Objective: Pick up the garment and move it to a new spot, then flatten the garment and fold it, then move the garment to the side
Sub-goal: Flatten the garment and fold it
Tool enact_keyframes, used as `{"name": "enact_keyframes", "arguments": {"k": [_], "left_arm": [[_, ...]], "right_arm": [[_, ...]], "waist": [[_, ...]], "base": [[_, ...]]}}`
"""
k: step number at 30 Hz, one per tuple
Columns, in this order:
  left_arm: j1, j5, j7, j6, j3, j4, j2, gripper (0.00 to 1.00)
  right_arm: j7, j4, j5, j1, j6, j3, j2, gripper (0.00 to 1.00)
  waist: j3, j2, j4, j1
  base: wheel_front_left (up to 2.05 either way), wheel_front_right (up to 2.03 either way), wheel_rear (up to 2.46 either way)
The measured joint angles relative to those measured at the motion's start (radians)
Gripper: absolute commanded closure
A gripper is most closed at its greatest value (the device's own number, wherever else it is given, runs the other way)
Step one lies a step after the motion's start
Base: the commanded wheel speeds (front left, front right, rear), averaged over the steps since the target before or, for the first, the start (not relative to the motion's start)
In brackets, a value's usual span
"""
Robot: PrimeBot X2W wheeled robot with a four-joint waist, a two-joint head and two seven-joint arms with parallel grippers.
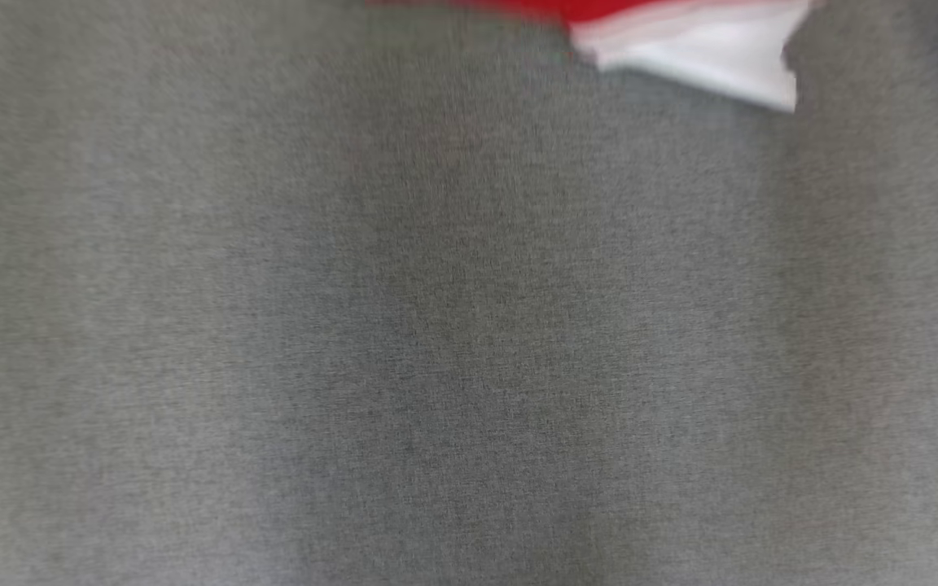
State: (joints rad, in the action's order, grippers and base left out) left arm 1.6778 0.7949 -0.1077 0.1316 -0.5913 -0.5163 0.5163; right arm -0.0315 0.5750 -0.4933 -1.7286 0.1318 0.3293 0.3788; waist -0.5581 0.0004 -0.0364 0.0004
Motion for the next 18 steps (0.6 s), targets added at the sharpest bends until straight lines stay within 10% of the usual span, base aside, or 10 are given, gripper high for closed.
{"name": "enact_keyframes", "arguments": {"k": [18], "left_arm": [[0.36, 0.078, -0.093, 0.0, -0.189, -0.267, -0.012, 1.0]], "right_arm": [[0.063, 0.303, -0.009, -0.394, 0.0, 0.138, -0.026, 1.0]], "waist": [[-0.102, -0.0002, 0.0, -0.0004]], "base": [[0.0, 0.0, 0.0]]}}
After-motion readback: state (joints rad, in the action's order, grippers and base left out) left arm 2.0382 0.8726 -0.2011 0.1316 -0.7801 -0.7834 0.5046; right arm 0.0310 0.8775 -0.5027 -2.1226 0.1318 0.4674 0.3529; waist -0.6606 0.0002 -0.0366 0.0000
